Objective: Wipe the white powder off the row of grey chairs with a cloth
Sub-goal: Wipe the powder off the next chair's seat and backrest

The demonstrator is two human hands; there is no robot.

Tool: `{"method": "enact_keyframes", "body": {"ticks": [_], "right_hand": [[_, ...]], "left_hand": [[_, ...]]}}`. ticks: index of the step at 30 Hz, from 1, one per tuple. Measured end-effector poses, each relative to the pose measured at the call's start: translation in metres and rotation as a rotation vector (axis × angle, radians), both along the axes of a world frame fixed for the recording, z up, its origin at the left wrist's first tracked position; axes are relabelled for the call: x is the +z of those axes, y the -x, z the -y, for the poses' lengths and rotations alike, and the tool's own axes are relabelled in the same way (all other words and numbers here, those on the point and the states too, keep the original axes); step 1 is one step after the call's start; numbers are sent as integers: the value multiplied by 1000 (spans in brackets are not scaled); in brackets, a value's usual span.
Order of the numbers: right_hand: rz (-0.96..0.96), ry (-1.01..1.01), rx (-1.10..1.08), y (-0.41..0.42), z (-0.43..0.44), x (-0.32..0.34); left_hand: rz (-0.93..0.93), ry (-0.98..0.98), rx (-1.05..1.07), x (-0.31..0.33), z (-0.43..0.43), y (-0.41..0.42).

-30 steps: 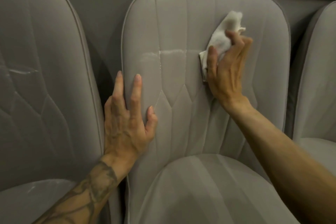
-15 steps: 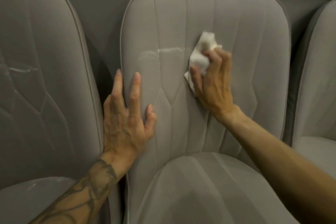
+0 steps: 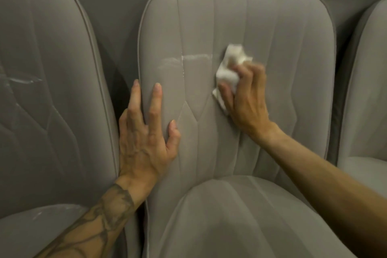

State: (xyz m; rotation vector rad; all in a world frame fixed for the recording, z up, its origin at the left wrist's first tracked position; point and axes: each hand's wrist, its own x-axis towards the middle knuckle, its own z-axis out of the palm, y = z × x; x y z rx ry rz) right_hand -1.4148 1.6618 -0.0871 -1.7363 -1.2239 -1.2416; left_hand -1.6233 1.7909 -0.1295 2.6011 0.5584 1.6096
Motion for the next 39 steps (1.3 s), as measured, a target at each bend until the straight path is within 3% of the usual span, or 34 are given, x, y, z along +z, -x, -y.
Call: {"method": "enact_keyframes", "body": {"ticks": [3, 7, 9, 11, 14, 16, 20, 22, 24, 28, 30, 32, 36, 37, 39], "right_hand": [[136, 136, 22, -10, 14, 10], [-30, -159, -62, -17, -13, 79], [-90, -236, -30, -4, -22, 80], [-20, -135, 55, 11, -19, 43], [83, 175, 133, 22, -3, -24], [144, 230, 120, 12, 2, -21], [24, -95, 9, -6, -17, 58], [-61, -209, -25, -5, -25, 66], [-53, -163, -12, 1, -22, 29], [106, 247, 90, 15, 11, -94], [205, 367, 87, 12, 24, -110], [208, 310, 95, 6, 22, -92], [-7, -21, -36, 4, 0, -58], [-38, -8, -39, 7, -3, -71], [-6, 222, 25, 14, 1, -117]], "left_hand": [[8, -4, 2, 1, 1, 0], [7, -2, 11, 1, 1, 1], [7, -4, 15, 0, 2, 1], [5, -8, 15, 1, 1, 1], [-1, -2, 11, 1, 1, 1], [6, 2, 4, 1, 2, 2], [8, -6, 7, 0, 0, 1], [4, 1, 13, 0, 1, 1], [8, 3, 13, 0, 2, 1], [2, -4, 12, 1, 1, 1], [2, -8, 11, 1, 3, 2], [5, -7, 12, 0, 2, 2], [-9, -5, 26, 0, 2, 2], [-7, -4, 24, 0, 2, 2], [-3, -7, 23, 1, 2, 2]]}}
